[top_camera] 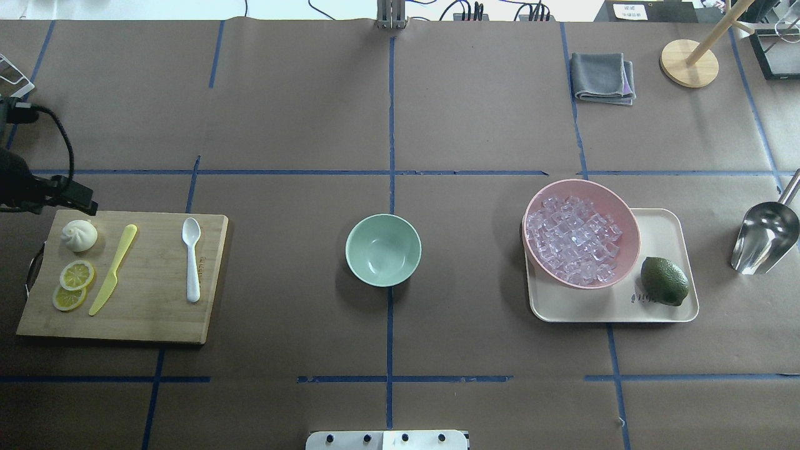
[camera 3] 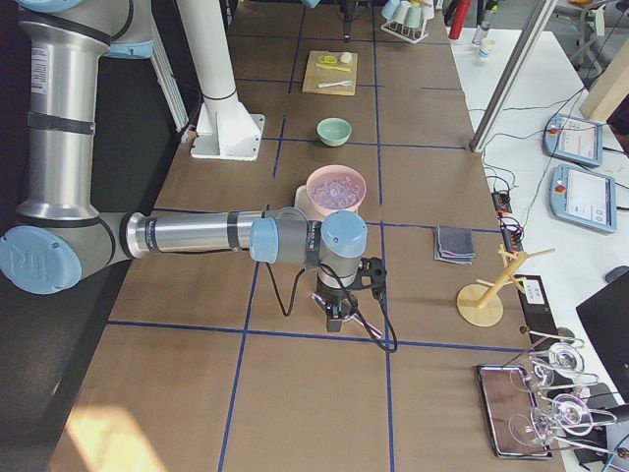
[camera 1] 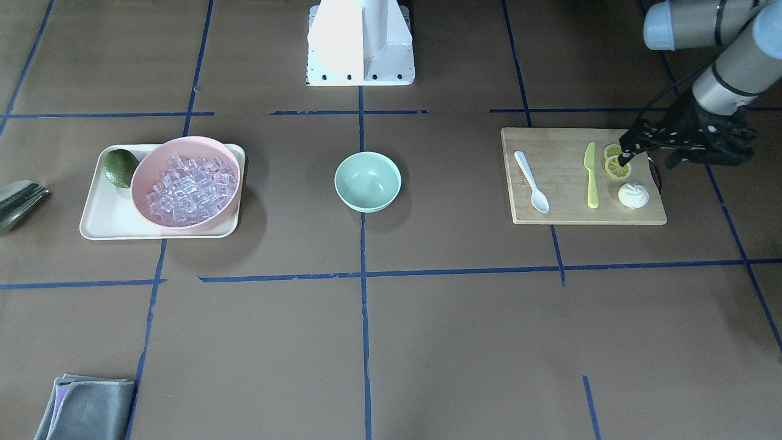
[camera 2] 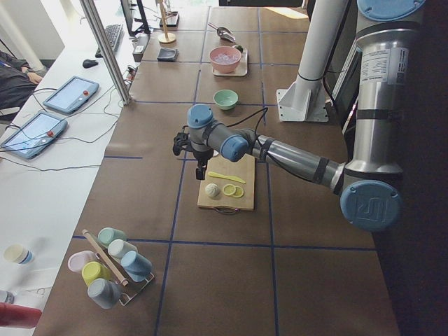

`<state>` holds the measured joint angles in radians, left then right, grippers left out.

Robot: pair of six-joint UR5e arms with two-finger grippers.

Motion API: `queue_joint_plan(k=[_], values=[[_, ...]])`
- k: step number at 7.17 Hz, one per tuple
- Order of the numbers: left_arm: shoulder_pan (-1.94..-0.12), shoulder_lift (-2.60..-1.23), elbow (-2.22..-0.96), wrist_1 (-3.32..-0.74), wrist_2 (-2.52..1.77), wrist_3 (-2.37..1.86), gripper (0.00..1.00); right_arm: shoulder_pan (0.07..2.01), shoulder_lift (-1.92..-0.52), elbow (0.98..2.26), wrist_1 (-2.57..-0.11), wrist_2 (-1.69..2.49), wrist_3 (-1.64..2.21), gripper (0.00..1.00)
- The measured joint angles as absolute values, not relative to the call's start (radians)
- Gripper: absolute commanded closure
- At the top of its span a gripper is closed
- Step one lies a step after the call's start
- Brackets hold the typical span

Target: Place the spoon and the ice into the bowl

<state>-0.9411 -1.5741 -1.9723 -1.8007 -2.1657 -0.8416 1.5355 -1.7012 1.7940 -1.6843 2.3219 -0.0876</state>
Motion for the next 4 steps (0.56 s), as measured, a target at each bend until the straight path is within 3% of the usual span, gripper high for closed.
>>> queue_joint_plan(k=[4], values=[[-0.666,-1.684,-1.946,-1.818,-1.981,-1.106,0.0,1.536,-1.701,1.795,-1.684,2.322,-0.087,0.0]])
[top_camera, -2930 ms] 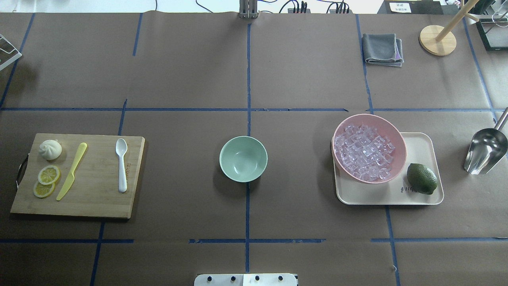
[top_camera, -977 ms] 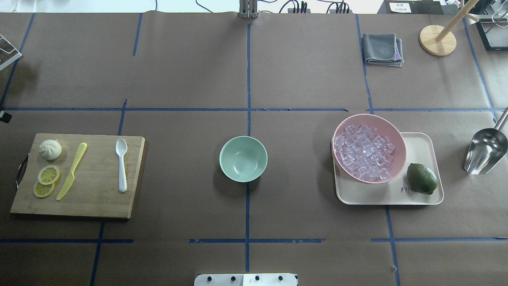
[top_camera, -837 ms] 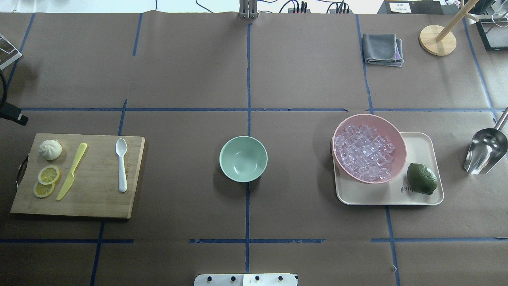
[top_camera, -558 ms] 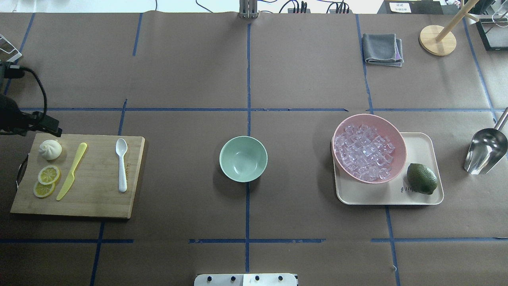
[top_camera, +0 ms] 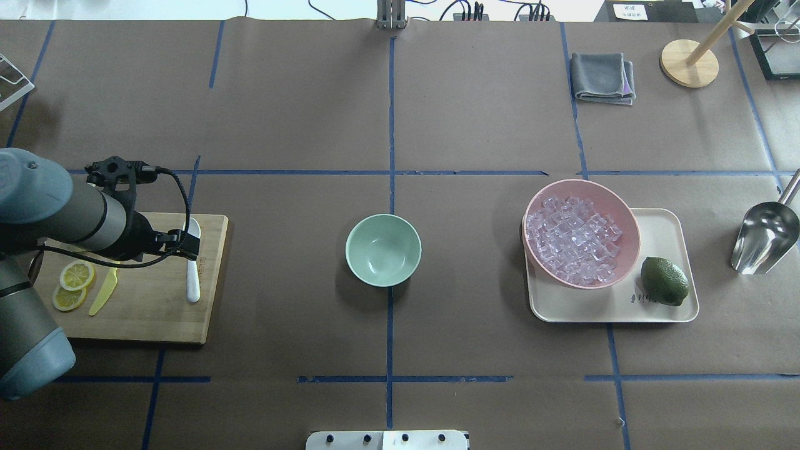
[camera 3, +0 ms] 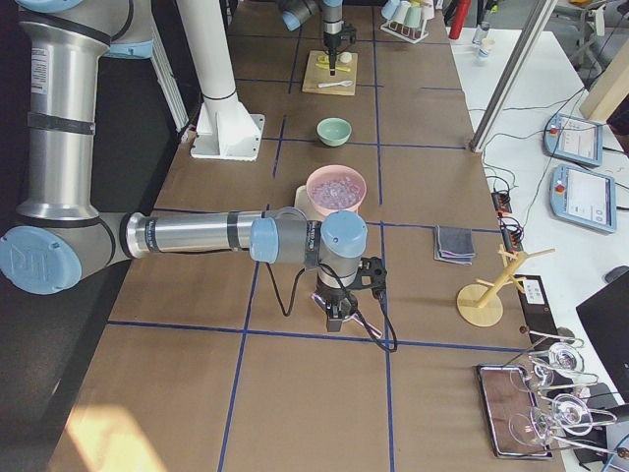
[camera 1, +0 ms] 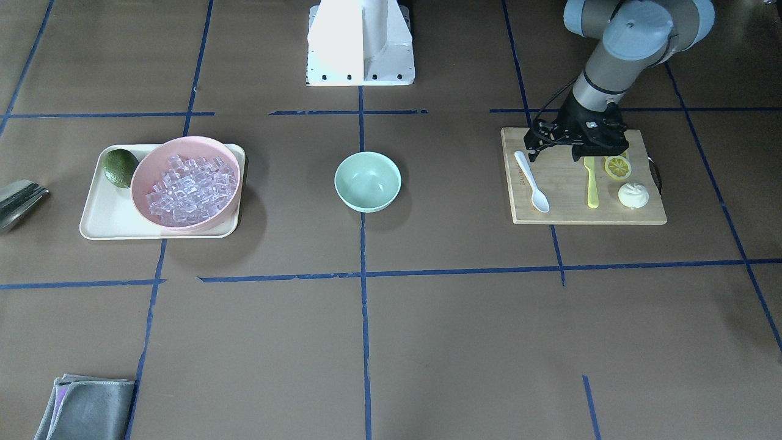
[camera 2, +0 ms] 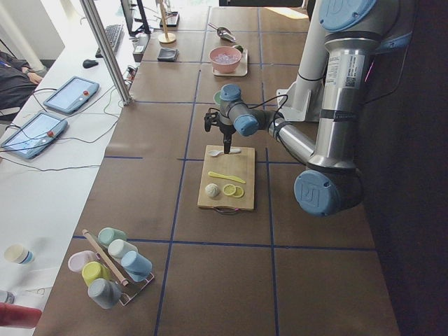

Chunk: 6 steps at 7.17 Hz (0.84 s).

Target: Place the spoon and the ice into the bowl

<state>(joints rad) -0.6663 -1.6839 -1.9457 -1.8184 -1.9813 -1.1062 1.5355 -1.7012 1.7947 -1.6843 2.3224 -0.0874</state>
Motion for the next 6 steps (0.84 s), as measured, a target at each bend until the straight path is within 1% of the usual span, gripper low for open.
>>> queue_joint_plan(k=[2,3,6], values=[[-0.648,-1.734,-1.874,-1.819,-1.975,-1.117,0.02,1.536,-1.701,1.795,-1.684,2.322,-0.087,0.0],[-0.647,-1.753,-1.844,-1.819,-1.974,-1.118,0.1,1.536,-1.701,1.795,-1.684,2.322,-0.087,0.0],[-0.646,-1.765,-1.815,-1.819,-1.975,-1.12,0.22,1.536,-1.701,1.795,-1.684,2.322,-0.087,0.0]])
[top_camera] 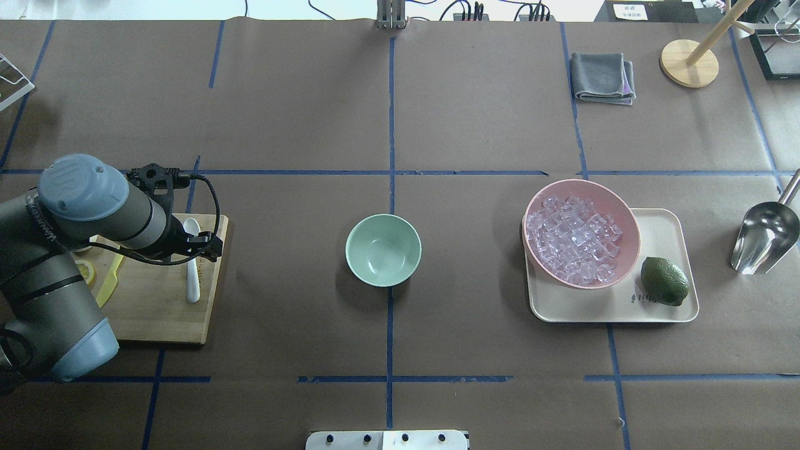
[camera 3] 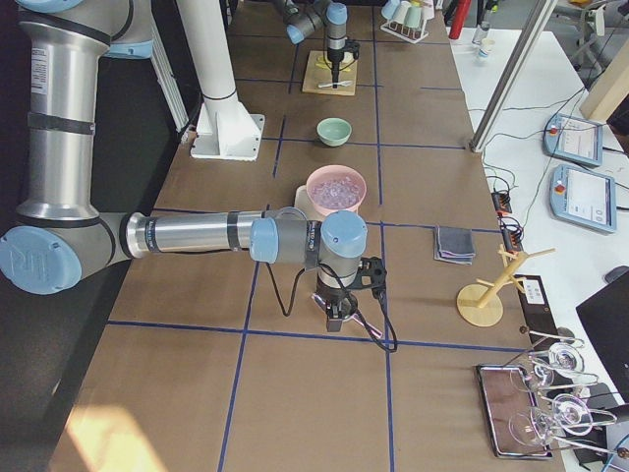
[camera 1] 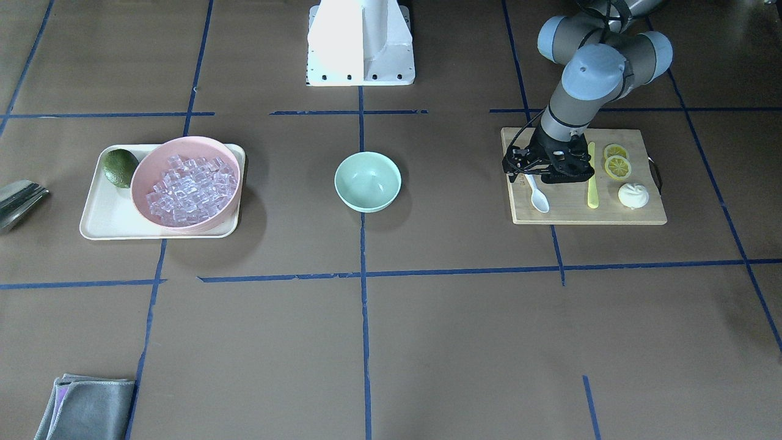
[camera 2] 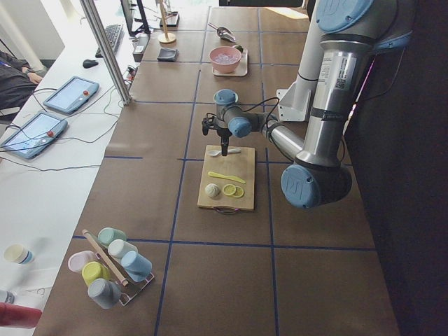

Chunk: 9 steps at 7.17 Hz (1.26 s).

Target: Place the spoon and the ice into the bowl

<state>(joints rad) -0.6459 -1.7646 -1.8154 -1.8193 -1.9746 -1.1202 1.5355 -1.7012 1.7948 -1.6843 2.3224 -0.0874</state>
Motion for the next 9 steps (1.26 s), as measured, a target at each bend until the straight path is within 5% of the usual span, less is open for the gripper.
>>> queue_joint_plan(k=[4,5,7,9], values=[[-0.646,-1.764,-1.801,-1.819,-1.979,-1.121,0.32,1.536,-1.701,1.795,-1.684,2.322,-0.089,0.0],[-0.646,-1.764,-1.799,-1.819,-1.98,-1.121,0.45,1.536,-1.701,1.795,-1.684,2.322,-0.089,0.0],[-0.646,-1.764,-1.798,-1.819,-1.981,-1.122,0.93,1.536,-1.702,1.795,-1.684,2.321,-0.09,0.0],[-0.646,-1.762,-1.806,-1.819,-1.982,-1.122,1.0,1.536,-1.702,1.795,-1.684,2.321,-0.09,0.0]])
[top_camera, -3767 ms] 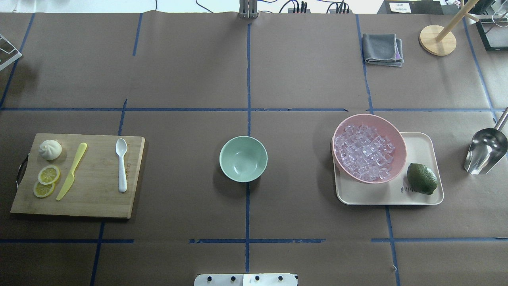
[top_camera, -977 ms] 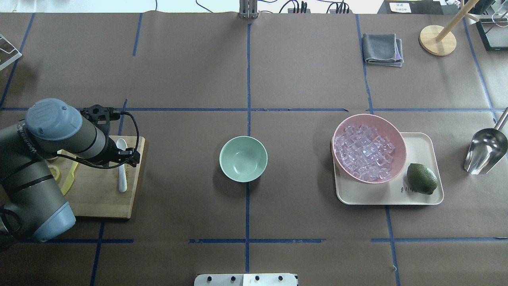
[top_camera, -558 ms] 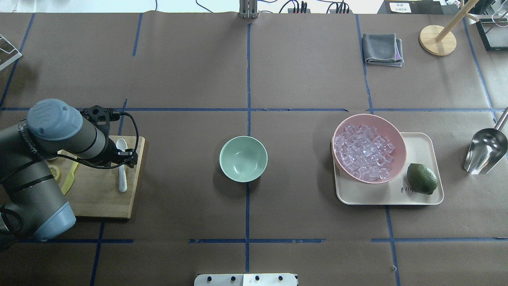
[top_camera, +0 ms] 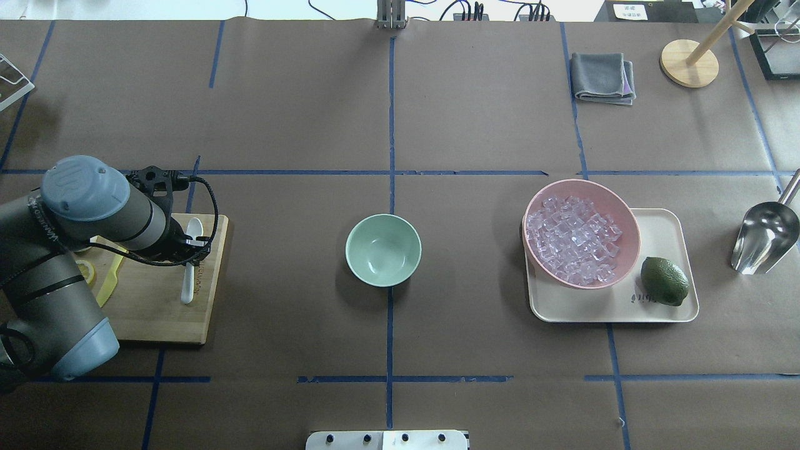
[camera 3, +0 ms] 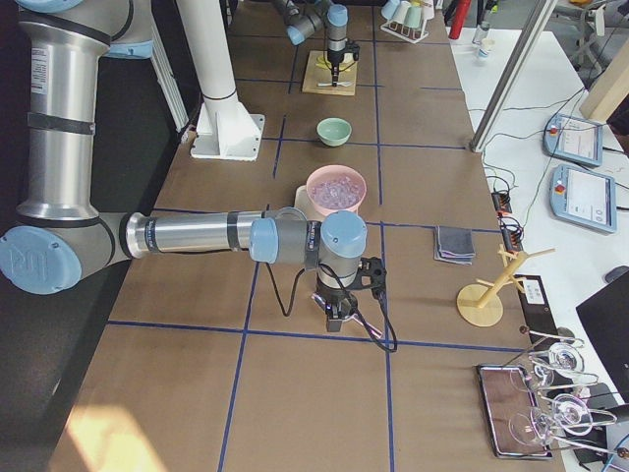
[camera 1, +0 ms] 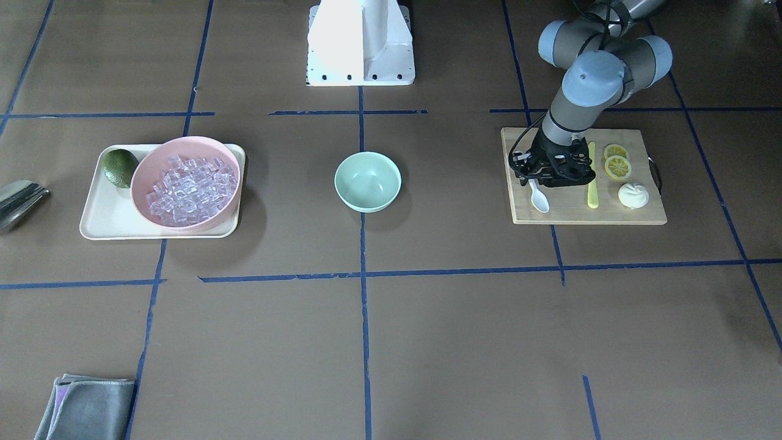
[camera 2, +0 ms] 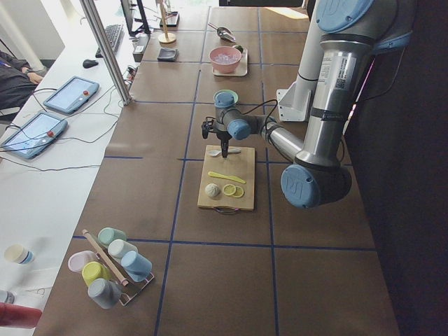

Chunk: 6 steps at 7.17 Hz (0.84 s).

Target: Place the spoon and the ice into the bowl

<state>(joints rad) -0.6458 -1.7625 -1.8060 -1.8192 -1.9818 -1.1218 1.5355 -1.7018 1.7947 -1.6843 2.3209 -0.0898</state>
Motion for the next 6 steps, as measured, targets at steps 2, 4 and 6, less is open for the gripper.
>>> queue_joint_plan(k=[2,4,6], values=[[-0.647,-1.761,-1.824,-1.817,-1.982,-1.121,1.0,1.536,-1.702,1.795,-1.684,2.321,-0.09,0.0],[-0.647,-1.765,-1.871,-1.809,-1.976,-1.111,1.0,1.536,-1.703,1.796,-1.684,2.321,-0.089,0.0],[-0.642,-1.813,-1.902,-1.806,-1.944,-1.043,1.0,1.536,-1.703,1.797,-1.684,2.321,-0.09,0.0]])
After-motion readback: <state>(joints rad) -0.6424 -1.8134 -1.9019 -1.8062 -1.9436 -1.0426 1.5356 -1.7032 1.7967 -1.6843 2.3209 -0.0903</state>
